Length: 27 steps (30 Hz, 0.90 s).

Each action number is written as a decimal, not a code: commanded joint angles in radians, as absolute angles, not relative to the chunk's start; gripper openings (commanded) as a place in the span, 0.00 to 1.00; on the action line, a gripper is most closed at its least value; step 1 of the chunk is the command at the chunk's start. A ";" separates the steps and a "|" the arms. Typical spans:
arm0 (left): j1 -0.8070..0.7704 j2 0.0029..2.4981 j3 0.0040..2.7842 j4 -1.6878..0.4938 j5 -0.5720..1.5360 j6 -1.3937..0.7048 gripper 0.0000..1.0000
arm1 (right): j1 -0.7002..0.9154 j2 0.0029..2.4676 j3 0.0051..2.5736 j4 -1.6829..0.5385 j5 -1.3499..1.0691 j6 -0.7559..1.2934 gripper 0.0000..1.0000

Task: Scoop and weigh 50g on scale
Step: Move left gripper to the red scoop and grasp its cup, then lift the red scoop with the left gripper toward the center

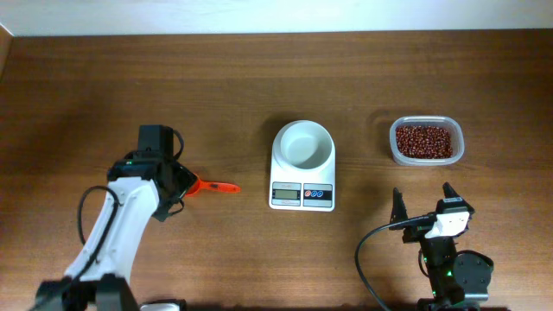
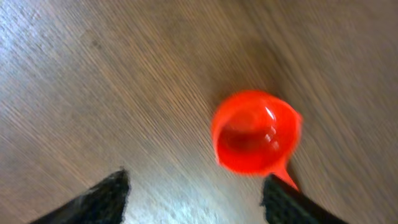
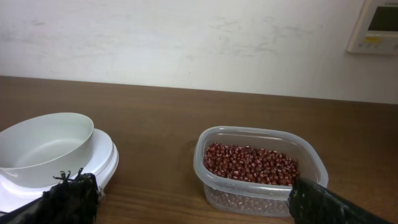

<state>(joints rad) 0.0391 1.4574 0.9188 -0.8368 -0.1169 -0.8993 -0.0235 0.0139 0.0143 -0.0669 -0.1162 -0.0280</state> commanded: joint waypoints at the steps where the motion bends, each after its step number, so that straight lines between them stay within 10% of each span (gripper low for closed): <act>1: 0.062 1.546 0.934 -0.791 -0.133 -1.021 0.68 | -0.018 0.004 0.006 -0.067 -0.111 -0.027 0.99; 8: 0.062 1.711 0.934 -0.628 0.001 -1.021 0.52 | -0.018 0.004 0.006 -0.067 -0.111 -0.027 0.99; 11: 0.062 1.768 0.934 -0.617 0.005 -1.021 0.32 | -0.018 0.004 0.006 -0.067 -0.111 -0.027 0.99; 12: 0.062 1.797 0.934 -0.619 0.004 -1.021 0.04 | -0.018 0.004 0.006 -0.067 -0.111 -0.027 0.99; 13: 0.062 1.801 0.934 -0.619 0.004 -1.021 0.00 | -0.018 0.004 0.006 -0.067 -0.111 -0.027 0.99; 27: 0.062 1.748 0.934 -0.688 0.084 -0.964 0.00 | -0.018 0.004 0.006 -0.067 -0.111 -0.027 0.99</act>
<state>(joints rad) 0.0597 1.7428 0.9604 -0.6727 0.0196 -1.0039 -0.0235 0.0139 0.0143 -0.0669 -0.1162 -0.0273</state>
